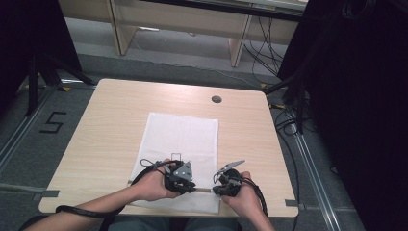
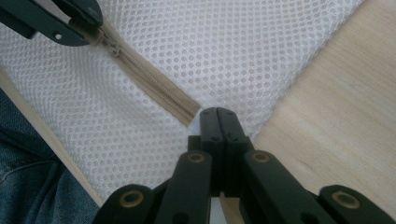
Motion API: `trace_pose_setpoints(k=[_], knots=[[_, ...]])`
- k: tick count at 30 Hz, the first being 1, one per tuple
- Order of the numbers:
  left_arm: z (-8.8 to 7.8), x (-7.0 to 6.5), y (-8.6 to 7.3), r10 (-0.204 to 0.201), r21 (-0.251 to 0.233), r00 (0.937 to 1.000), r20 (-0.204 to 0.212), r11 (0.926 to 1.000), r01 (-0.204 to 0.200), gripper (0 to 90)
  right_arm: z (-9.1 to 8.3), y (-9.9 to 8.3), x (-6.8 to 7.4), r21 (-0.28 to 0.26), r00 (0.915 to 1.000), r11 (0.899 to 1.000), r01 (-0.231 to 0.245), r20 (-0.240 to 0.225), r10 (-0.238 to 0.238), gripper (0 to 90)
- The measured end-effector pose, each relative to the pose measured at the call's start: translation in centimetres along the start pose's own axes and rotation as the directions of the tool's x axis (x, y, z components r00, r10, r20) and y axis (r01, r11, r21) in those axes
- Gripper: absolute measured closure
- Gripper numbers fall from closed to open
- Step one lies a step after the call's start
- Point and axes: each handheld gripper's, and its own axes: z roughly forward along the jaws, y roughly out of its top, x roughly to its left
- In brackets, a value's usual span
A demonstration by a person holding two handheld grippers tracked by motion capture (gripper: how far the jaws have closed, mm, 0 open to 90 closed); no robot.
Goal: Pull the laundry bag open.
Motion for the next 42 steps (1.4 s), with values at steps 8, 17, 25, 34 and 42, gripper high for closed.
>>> trace_pose_setpoints(k=[8, 17, 25, 34, 42], knots=[[-0.01, 0.01, -0.03, 0.001, -0.001, 1.0, 0.001, 1.0, -0.001, 82.1, 0.01, -0.04, 0.05, -0.006, 0.9999, 1.0, -0.011, 0.0, 0.011, 90.0], [-0.19, 0.01, -0.24, -0.015, -0.003, 0.9999, 0.001, 0.9999, 0.015, 82.1, -0.02, -0.06, 0.12, 0.003, 0.9997, 1.0, -0.026, 0.001, 0.026, 90.0], [-0.39, 0.09, -0.37, -0.008, -0.004, 1.0, 0.0, 1.0, 0.008, 82.1, 0.02, -0.06, 0.05, -0.004, 0.9999, 1.0, -0.015, 0.001, 0.015, 90.0], [-0.47, 0.07, -0.44, -0.012, -0.004, 0.9999, 0.004, 0.9999, 0.012, 82.1, 0.01, -0.05, 0.05, -0.001, 0.9999, 1.0, -0.013, 0.001, 0.013, 90.0], [-0.62, 0.18, -0.55, 0.003, 0.0, 1.0, -0.005, 1.0, -0.003, 82.1, 0.03, -0.07, 0.06, -0.007, 0.9999, 1.0, -0.016, 0.001, 0.016, 90.0]])
